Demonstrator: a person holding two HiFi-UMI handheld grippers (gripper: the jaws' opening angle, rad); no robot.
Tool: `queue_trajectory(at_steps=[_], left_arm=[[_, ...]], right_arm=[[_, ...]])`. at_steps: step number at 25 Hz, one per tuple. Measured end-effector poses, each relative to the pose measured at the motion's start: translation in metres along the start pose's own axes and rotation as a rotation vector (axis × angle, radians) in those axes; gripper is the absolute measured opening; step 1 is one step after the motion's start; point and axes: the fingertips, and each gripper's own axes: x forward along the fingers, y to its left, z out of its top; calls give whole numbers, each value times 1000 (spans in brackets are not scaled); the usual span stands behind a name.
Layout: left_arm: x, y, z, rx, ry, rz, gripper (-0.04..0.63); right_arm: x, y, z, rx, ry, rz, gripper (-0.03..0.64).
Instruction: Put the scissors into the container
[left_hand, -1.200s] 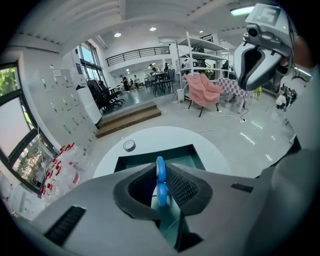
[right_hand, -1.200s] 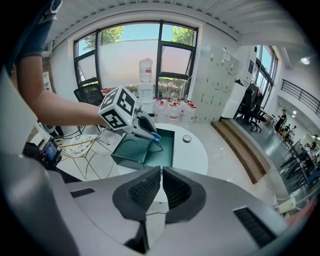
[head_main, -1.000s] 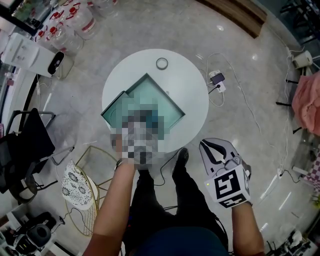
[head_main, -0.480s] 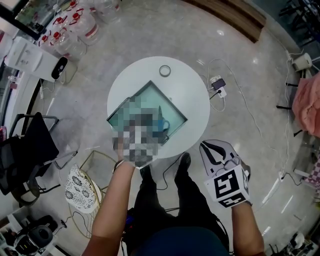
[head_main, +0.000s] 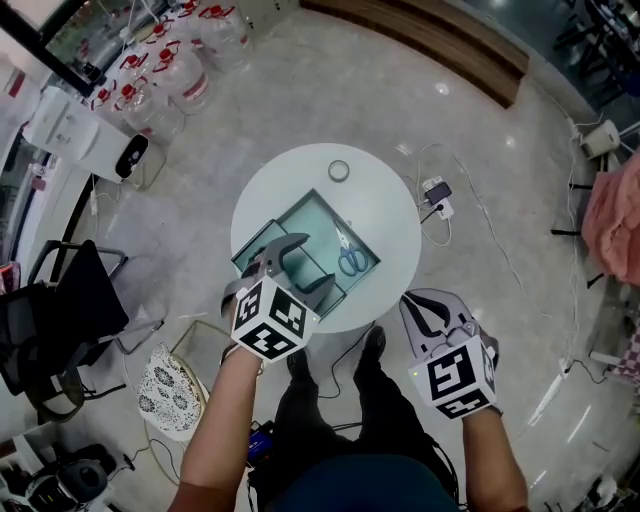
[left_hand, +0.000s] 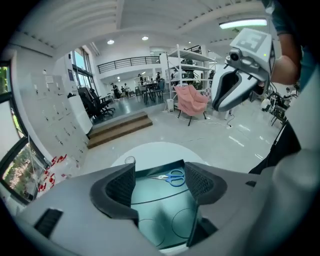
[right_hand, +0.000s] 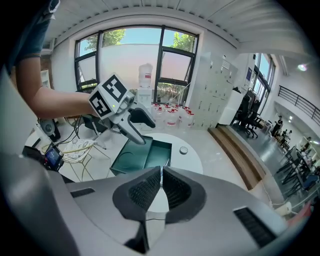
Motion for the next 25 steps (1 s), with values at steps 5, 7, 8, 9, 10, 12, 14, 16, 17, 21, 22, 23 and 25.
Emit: queue_trajectory(at_steps=[5,7,8,9,10,12,14,16,17,21,22,23,25], left_arm=[[-62,14,35,35,-85,64,302],[-91,19,49,43,-123,96,268],[-105,21,55,46,-143,110,250],[-120,23,61,47,-163,123,233],[-133,25,68,46,-185,134,211],[-160,27,80,43,-229,156,150],[-186,26,89,42,-270,175,88],[-210,21,95,43,-306,184,37],[-220,18,98,44,-322,182,23],[-257,9,106,60,-358,174,18],[-263,7,106,62,-358,176,18],[-269,6,106,63,-357,177,18],[-276,2,104,63,-358,177,18]], right_arm=[[-26,-4,31,-7,-43,-33,39],[-38,-2,46,-4,-66,-44,39],[-44,-1,54,-1,-79,-47,39],[-51,0,61,2,-94,-50,39],[-57,1,69,5,-110,-53,38],[-70,3,83,5,-145,-55,39],[-83,7,95,8,-178,-58,39],[-96,11,104,-7,-209,-69,38],[-102,13,109,-27,-227,-77,38],[-126,19,127,-48,-268,-95,37],[-130,21,131,-58,-275,-98,37],[-134,22,133,-64,-280,-100,37],[-140,26,137,-68,-284,-103,37]])
